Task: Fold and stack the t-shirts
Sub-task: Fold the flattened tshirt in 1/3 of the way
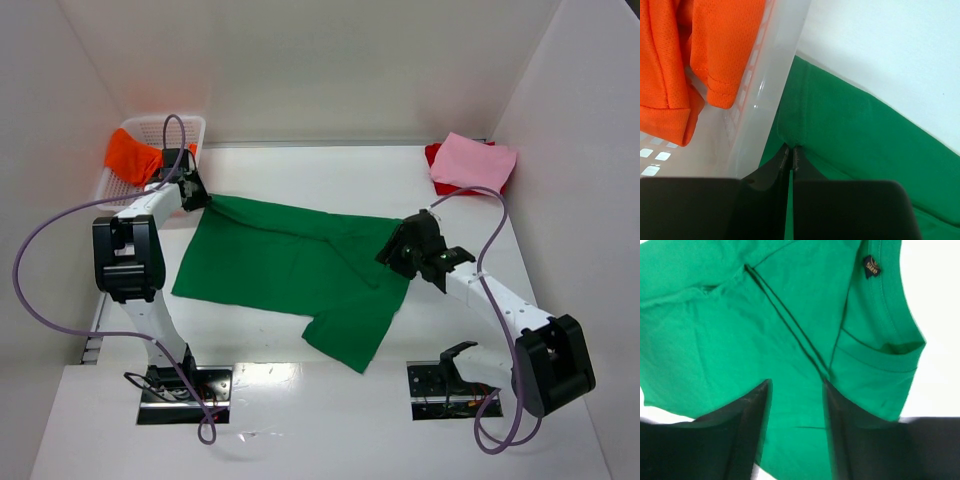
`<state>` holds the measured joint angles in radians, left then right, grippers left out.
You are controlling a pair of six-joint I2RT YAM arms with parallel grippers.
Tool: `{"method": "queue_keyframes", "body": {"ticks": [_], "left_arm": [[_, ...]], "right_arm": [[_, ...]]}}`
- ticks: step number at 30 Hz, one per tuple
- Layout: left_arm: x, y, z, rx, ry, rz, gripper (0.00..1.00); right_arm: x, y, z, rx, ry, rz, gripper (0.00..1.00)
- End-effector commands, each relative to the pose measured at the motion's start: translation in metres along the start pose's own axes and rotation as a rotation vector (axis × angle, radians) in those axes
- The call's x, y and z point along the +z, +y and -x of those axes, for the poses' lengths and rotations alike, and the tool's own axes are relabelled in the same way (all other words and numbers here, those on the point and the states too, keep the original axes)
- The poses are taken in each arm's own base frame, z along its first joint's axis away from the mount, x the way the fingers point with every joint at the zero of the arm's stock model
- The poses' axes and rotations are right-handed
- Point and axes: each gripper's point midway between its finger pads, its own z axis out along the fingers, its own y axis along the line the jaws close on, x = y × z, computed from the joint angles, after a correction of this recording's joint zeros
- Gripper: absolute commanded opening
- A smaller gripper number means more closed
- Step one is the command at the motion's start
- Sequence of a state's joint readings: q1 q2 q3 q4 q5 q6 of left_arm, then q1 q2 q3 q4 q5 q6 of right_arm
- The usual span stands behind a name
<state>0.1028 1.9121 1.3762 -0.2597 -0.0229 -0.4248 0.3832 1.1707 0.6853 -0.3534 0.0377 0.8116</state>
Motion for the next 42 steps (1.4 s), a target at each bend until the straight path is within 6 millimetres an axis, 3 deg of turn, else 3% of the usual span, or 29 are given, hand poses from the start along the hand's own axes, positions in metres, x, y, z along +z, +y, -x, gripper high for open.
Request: {"method": "queue_keyframes", "body": {"ticks": [1,3,8,13,19,24,26,30,34,36,38,42], "left_arm": [[-0.007,0.000,0.012,-0.019,-0.035,0.001,0.15],[-0.015,-0.022,0.023,-0.007,-0.040,-0.112,0.37],[-0.028,-0.065,0.039,0.039,-0.049,-0.295,0.70],[-0.035,-0.092,0.043,0.083,-0.050,-0.365,0.92],[-0.039,-0.104,0.046,0.080,-0.050,-0.398,1.00],[-0.042,-0.108,0.058,0.076,-0.066,-0.400,1.00],[-0.044,-0.116,0.054,0.084,-0.054,-0.429,0.99],[-0.023,-0.123,0.035,0.108,-0.013,-0.423,0.97],[-0.009,-0.126,0.018,0.142,0.013,-0.380,0.95],[-0.004,-0.124,0.012,0.141,0.030,-0.373,0.94],[-0.004,-0.122,0.011,0.140,0.034,-0.362,0.94],[0.001,-0.117,0.004,0.147,0.052,-0.345,0.93]], "right_arm": [[-0.004,0.009,0.017,0.013,-0.049,0.007,0.68],[-0.010,0.020,0.032,0.016,-0.095,0.027,0.73],[-0.008,0.031,0.061,0.016,-0.160,0.036,0.73],[0.005,0.043,0.084,-0.001,-0.198,0.011,0.73],[0.023,0.033,0.110,0.007,-0.256,-0.059,0.73],[0.038,0.023,0.113,0.003,-0.255,-0.109,0.71],[0.043,0.023,0.115,0.002,-0.256,-0.120,0.69],[0.067,0.015,0.107,0.006,-0.199,-0.178,0.67],[0.083,0.013,0.109,0.019,-0.190,-0.215,0.49],[0.086,0.014,0.113,0.017,-0.187,-0.230,0.48],[0.096,-0.002,0.106,0.014,-0.146,-0.295,0.48],[0.107,-0.007,0.101,-0.002,-0.110,-0.330,0.45]]}}
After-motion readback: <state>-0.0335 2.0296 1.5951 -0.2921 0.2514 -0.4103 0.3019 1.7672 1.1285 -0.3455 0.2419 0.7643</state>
